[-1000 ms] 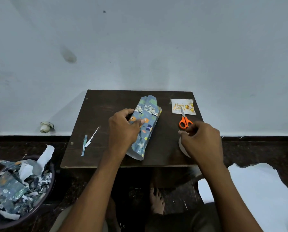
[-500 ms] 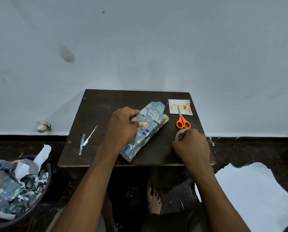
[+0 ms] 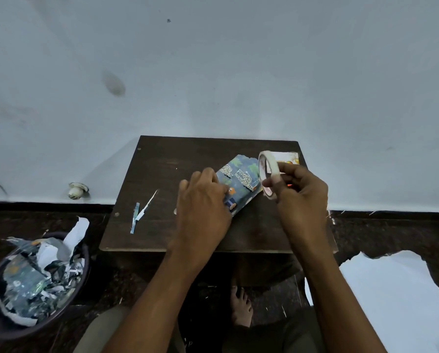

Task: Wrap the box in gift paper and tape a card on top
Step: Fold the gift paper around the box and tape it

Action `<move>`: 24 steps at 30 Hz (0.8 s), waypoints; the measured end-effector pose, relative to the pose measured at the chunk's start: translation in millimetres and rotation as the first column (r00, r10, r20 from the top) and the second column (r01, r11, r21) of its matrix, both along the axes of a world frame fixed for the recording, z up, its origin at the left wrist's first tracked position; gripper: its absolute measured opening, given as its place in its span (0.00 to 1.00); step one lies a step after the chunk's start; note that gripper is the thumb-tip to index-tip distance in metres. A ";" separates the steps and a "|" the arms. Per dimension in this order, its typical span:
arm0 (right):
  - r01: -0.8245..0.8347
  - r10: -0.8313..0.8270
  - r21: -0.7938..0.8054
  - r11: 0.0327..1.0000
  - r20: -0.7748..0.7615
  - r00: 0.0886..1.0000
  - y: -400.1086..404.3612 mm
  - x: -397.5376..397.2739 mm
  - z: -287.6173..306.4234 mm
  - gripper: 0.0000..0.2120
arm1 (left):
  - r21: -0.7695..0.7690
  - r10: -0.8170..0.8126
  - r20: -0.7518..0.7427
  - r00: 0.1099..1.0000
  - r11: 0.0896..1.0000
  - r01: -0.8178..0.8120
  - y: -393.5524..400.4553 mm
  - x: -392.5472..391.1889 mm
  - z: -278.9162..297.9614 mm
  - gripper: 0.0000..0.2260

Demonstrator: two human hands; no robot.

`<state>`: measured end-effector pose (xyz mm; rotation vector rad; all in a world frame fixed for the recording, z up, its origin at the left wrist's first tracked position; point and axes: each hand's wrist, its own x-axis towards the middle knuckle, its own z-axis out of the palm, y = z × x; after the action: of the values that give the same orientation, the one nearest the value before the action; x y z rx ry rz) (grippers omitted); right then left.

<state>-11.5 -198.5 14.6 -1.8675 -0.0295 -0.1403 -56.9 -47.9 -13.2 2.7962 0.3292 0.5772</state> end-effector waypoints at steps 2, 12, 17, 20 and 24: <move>-0.023 0.037 0.219 0.975 -0.061 0.997 -0.6 2.4 2.0 0.10 | 0.018 -0.015 -0.021 1.000 1.000 0.015 -7.0 -7.8 -1.4 0.10; 0.082 -0.027 0.468 0.880 -0.123 0.992 -6.7 11.2 7.1 0.10 | -0.081 -0.069 -0.095 0.993 0.995 0.062 7.4 -16.2 -9.8 0.21; 0.147 -0.105 0.575 0.805 -0.106 0.989 -5.7 8.4 10.7 0.16 | -0.060 -0.049 -0.055 0.997 0.997 0.045 16.3 -12.2 -11.9 0.21; 0.133 -0.028 0.639 0.758 -0.172 0.985 -3.9 5.0 14.0 0.20 | -0.021 -0.048 -0.021 0.999 0.999 0.047 18.0 -10.9 -9.4 0.21; 0.112 0.139 0.757 0.643 -0.260 0.956 1.2 0.6 17.2 0.21 | -0.321 -0.177 -0.026 0.984 0.934 0.160 22.3 -6.7 -8.5 0.23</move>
<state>-10.8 -197.2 31.8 -0.9969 0.2013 0.1347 -63.7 -25.6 -21.7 2.4988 0.1709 0.3713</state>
